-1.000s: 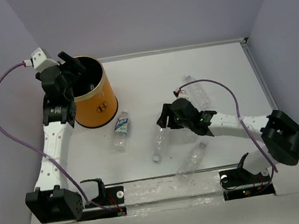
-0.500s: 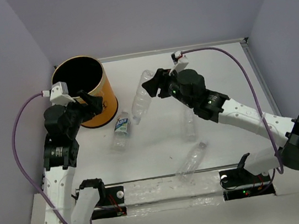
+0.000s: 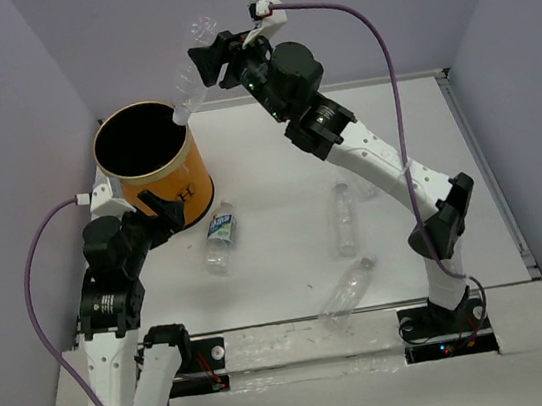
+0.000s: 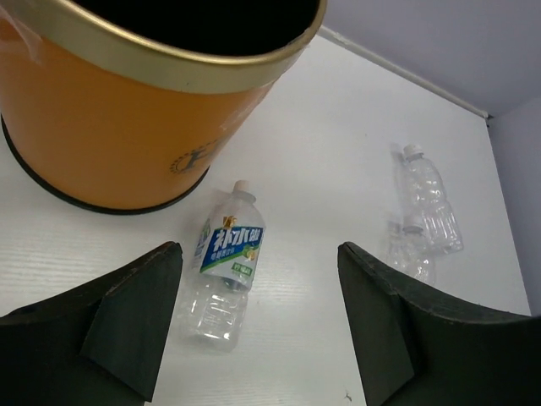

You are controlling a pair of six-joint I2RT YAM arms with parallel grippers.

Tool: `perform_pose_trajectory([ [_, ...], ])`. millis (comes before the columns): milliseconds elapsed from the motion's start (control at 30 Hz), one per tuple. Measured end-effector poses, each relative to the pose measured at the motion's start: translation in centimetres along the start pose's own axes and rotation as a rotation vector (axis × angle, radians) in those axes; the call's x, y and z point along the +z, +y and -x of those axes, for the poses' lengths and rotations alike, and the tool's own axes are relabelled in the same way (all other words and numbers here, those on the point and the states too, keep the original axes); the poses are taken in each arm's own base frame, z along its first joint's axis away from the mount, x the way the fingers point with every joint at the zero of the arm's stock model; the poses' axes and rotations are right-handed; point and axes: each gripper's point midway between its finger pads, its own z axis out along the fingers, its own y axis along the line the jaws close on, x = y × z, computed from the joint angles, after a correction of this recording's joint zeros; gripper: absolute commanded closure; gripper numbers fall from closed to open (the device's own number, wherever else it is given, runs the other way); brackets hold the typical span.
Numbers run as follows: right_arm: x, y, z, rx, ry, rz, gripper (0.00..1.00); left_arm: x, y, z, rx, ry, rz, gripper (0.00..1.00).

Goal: Put the plastic bottles in the bin

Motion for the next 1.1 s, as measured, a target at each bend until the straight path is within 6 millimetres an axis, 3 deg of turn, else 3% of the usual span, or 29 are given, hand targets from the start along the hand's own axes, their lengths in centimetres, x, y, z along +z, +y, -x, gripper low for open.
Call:
perform_pose_trajectory([
  [100,2.6,0.8,0.3,-0.024,-0.052,0.023,0.72,0.7,1.1,-2.4,-0.024,0.064,0.022,0.17],
  [167,4.1,1.1,-0.7,-0.029,-0.064,0.042,0.72,1.3,1.9,-4.2,-0.036,0.122,0.044,0.17],
  [267,5.8,1.2,-4.5,-0.044,-0.022,0.079,0.72,1.8,2.6,-5.8,-0.045,0.18,0.064,0.17],
  [367,6.7,1.0,-9.6,-0.054,0.057,0.115,0.64,2.1,2.7,-6.3,-0.047,0.204,0.068,0.16],
  [400,6.9,1.0,-11.2,-0.051,0.085,0.132,0.49,2.1,2.6,-6.3,-0.046,0.204,0.065,0.16],
  [467,7.1,1.2,-14.5,-0.038,0.145,0.17,0.3,2.2,2.5,-6.3,-0.046,0.201,0.056,0.16],
  [500,7.1,1.2,-15.6,-0.033,0.166,0.182,0.12,2.3,2.5,-6.3,-0.046,0.201,0.053,0.16],
  [600,7.0,1.3,-17.9,-0.016,0.215,0.207,0.0,2.5,2.5,-6.6,-0.046,0.204,0.044,0.16],
  [800,6.5,2.1,-16.9,-0.01,0.215,0.241,0.02,3.6,3.3,-8.8,-0.055,0.272,0.056,0.13],
  [900,5.0,2.2,-15.8,-0.012,0.237,0.241,0.02,4.4,3.1,-9.6,-0.048,0.307,0.053,0.13],
  [1000,1.8,1.9,-14.3,-0.012,0.278,0.23,0.02,4.9,2.0,-11.2,-0.014,0.355,0.039,0.12],
  [1100,-2.7,1.4,-12.1,0.008,0.296,0.22,0.02,5.4,0.0,-14.2,0.053,0.435,0.011,0.12],
])
